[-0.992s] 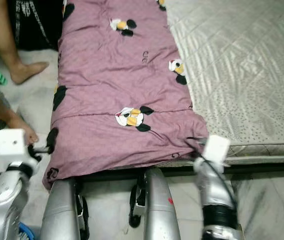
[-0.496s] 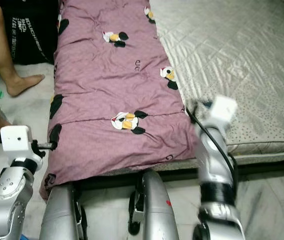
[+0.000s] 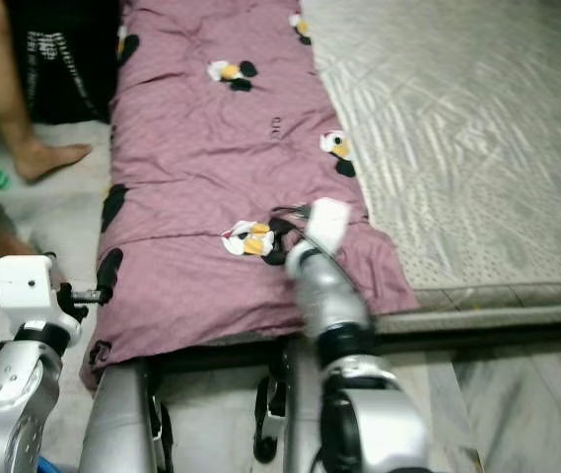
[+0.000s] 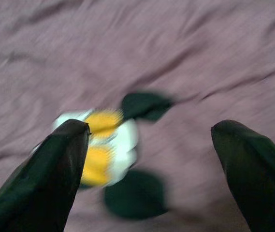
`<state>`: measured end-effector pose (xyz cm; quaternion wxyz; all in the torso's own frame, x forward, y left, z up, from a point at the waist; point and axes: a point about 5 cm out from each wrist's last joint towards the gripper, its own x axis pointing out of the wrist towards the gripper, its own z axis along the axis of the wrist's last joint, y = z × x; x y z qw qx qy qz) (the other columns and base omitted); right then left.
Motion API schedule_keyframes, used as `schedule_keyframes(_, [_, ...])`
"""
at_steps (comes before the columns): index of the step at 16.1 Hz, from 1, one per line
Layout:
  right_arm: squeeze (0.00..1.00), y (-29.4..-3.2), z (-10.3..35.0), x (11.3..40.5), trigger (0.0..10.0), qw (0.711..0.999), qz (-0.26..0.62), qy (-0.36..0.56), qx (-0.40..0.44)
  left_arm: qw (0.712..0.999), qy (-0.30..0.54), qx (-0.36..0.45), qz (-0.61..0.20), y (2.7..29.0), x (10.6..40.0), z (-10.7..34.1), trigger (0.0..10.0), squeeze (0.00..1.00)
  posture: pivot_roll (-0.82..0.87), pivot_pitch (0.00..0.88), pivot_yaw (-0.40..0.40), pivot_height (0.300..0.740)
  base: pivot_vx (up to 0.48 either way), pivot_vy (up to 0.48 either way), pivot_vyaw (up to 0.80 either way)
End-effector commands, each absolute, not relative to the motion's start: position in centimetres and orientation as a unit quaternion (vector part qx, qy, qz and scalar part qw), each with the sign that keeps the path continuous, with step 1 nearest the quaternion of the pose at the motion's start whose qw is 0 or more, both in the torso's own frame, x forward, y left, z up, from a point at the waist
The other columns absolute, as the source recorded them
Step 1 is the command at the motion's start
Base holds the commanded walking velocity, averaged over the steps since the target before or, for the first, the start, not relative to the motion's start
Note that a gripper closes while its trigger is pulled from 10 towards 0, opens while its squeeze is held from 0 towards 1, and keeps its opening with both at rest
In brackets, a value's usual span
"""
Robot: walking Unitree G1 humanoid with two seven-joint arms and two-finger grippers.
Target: Clean up the room
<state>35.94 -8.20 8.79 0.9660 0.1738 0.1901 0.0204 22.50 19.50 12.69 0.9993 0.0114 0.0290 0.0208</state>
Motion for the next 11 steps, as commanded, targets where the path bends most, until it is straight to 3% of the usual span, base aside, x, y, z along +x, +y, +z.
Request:
schedule_keyframes(1, [0.0, -8.4, 8.0, 35.7, 10.0, 0.96, -0.001, 0.206, 0.189, 0.999, 0.041, 0.011, 0.008, 19.1, 21.7, 12.6, 10.0, 0.0, 0.19, 0.299, -0.101, 0.582, 0.0, 0.0, 0.0])
schedule_keyframes(5, [0.0, -8.6, 5.8, 34.8, 10.0, 0.941, -0.054, 0.266, 0.204, 0.999, 0.051, 0.017, 0.006, 19.4, 21.1, 12.8, 10.0, 0.0, 0.2, 0.333, -0.097, 0.582, 0.0, 0.0, 0.0])
schedule_keyframes(11, [0.0, -15.7, 5.7, 35.1, 10.0, 0.936, -0.195, 0.234, 0.178, 0.998, 0.065, 0.014, 0.006, 19.2, 20.9, 12.6, 10.0, 0.0, 0.18, 0.323, -0.101, 0.582, 0.0, 0.0, 0.0])
